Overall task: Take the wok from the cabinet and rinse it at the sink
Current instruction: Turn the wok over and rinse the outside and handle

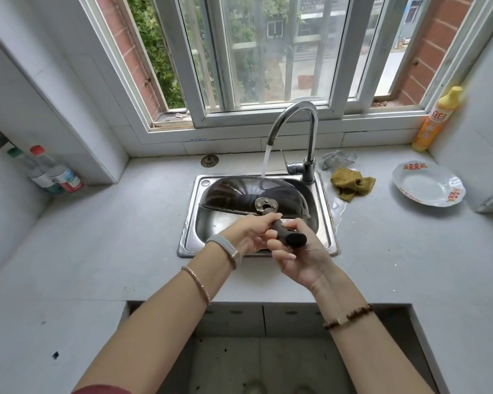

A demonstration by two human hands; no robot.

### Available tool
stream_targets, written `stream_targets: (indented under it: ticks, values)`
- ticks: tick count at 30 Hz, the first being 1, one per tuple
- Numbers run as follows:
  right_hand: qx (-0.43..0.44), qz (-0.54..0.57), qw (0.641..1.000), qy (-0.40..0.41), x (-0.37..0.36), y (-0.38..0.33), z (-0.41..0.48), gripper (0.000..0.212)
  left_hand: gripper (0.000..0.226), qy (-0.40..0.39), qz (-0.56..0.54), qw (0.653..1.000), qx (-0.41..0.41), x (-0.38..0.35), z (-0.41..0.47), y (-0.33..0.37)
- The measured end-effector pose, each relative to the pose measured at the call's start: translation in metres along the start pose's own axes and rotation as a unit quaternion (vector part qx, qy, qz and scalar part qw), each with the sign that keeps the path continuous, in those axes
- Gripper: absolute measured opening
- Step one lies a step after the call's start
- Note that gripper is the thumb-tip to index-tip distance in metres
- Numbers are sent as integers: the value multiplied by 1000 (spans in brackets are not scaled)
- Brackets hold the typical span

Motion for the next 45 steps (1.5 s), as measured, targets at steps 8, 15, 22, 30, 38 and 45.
stream_targets:
  ticks: [8, 15, 22, 30, 38, 45]
  values:
    - [-33, -76, 996, 32, 42, 31, -8, 17, 26, -18, -4, 1000, -16, 1, -14, -37]
    - [-61, -96, 992, 48, 70, 47, -16, 17, 26, -25, 18, 999, -7, -2, -14, -68]
    - [-116, -139, 978, 103, 86, 63, -26, 12, 25, -49, -17, 999, 1, -2, 1, -105]
    - [-130, -135, 970, 156, 102, 78, -24, 15, 21, -60, -54, 997, 16, -1, 4, -131]
    - [-135, -257, 918, 271, 135, 87, -22, 16, 16, -55, -38, 997, 43, -6, -1, -157]
    - [-67, -304, 893, 327, 155, 85, -13, 14, 20, -60, -30, 997, 37, -9, -1, -162]
Point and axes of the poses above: each hand's wrist, its own z-axis towards the middle knuckle, its own x-axis out of the back of the hand, y = z × x, the point moved 8 cm from there along z, towards the middle knuckle, and after that the axes turned 11 degrees about z, right-handed, at the moved point
